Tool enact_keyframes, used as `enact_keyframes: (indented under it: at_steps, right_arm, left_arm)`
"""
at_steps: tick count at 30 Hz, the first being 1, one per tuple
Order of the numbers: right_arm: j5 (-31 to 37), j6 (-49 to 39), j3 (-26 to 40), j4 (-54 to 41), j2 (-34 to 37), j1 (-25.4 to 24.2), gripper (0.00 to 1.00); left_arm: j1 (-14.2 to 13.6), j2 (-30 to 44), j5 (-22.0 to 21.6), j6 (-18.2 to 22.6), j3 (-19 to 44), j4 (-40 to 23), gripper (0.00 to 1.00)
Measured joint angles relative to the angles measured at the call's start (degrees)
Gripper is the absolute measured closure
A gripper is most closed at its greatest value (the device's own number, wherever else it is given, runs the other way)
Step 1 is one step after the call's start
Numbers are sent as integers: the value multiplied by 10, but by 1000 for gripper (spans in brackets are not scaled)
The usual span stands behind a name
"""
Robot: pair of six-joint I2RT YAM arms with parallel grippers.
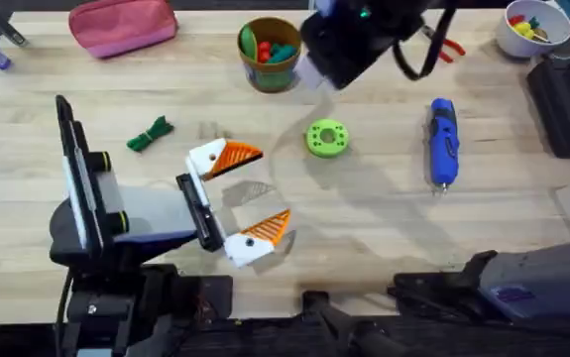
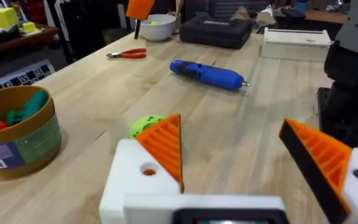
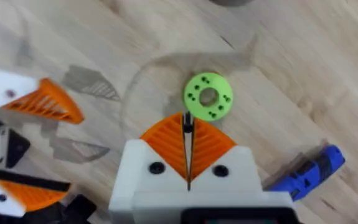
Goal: Pick up the gripper from the table and insert it into the empty holder that is missing its gripper. Then pick up a screw, insert it into the mounting hole, and use the screwdriver to tighten it. Finally, clean up the table by picking up the vegetable and placing it into the bucket.
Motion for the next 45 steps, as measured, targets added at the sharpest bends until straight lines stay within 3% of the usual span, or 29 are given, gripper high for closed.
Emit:
enact_keyframes:
  at_steps: [7, 19, 34, 45]
  right_arm:
    - [3, -36, 14, -4, 0, 73, 997]
    - [3, -86, 22, -18, 0, 142, 997]
    - [3, -133, 155, -116, 33, 169, 997]
    - [3, -142, 163, -115, 46, 169, 997]
  left_arm:
    - [0, 0, 0, 0, 0, 0, 16]
    - [0, 0, 0, 0, 0, 0, 15]
    - [0, 0, 0, 0, 0, 0, 15]
    - [0, 0, 0, 0, 0, 0, 15]
